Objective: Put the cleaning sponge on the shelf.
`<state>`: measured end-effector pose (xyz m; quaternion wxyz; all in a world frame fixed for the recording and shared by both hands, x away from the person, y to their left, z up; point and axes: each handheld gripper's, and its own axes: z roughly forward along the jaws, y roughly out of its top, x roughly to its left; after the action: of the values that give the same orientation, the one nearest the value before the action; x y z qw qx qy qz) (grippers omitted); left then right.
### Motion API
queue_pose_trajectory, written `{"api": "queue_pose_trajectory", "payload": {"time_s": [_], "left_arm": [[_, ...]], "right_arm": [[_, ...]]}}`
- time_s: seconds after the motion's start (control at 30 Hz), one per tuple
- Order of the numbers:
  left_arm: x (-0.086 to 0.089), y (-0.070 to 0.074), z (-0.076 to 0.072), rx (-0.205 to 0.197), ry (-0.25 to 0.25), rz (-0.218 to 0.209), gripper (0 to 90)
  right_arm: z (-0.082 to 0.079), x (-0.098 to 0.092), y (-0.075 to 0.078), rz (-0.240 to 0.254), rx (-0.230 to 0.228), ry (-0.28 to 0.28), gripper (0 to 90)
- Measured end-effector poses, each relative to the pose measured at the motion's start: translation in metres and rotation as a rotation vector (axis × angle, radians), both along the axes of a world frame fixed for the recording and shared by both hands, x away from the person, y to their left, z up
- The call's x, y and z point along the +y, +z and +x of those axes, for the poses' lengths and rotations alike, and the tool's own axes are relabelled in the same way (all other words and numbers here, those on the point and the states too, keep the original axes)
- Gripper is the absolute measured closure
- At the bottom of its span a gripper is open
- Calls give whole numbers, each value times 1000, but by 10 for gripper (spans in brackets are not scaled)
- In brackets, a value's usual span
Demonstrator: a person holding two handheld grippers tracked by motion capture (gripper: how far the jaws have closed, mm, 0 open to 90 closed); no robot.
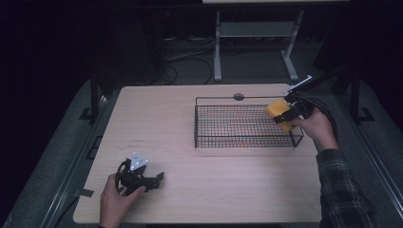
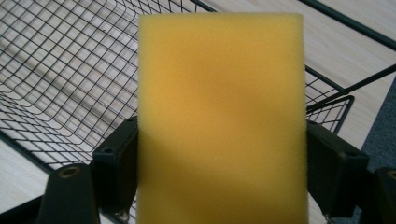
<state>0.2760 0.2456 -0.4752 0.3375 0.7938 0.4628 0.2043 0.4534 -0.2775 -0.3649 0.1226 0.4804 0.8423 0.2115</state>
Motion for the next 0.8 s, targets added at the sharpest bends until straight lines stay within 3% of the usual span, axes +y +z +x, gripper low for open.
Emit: {"api": "queue_pose_trajectory", "payload": {"time_s": [0.8], "left_arm": [[0, 0, 0, 0, 0, 0, 130]], "right_arm": [[11, 11, -38, -24, 71, -24, 223]]}}
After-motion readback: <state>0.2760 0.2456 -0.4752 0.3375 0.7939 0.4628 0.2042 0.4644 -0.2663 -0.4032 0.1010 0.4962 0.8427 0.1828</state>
